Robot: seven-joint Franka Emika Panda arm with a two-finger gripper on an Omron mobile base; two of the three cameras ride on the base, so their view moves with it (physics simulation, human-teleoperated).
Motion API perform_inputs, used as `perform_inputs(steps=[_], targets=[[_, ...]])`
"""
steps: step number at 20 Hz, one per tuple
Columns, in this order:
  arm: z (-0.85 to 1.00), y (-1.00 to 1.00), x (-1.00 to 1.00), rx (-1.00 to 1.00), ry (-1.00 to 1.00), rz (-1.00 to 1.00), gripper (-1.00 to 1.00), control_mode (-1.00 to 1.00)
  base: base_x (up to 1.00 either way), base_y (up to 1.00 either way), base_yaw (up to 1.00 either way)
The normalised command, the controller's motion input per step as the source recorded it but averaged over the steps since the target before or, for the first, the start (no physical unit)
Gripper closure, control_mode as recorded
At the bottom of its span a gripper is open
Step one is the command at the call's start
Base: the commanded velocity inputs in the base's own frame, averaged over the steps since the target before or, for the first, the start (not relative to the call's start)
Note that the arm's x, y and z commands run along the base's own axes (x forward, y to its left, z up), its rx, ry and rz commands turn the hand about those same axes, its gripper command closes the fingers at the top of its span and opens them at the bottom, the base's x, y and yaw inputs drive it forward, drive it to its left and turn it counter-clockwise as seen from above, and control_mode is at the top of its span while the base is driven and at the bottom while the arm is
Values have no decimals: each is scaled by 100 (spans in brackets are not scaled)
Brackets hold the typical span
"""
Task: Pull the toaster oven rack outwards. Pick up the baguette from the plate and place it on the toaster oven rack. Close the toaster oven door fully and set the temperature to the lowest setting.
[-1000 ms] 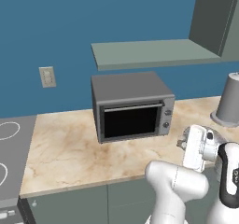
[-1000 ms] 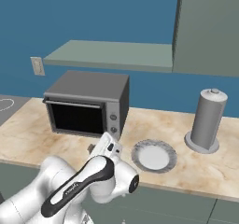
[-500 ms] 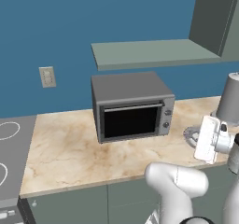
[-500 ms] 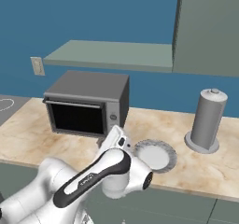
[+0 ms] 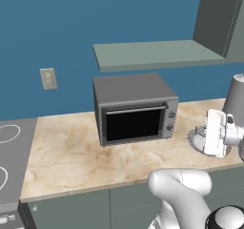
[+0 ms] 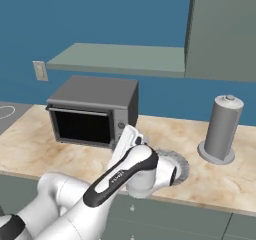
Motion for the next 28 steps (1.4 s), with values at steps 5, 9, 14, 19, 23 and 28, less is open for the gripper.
perform_inputs(steps=[5,9,14,19,23,28], targets=[[21,0,17,0,-12,1,100,-100,0,0,0],[12,19,7,0,-14,0,100,-100,0,0,0],[10,28,0,0,-16,0,100,-100,0,0,0],[4,11,0,0,-17,0,100,-100,0,0,0],[5,2,0,0,-20,0,-100,-100,0,0,0],[3,4,0,0,-15,0,-100,-100,0,0,0]])
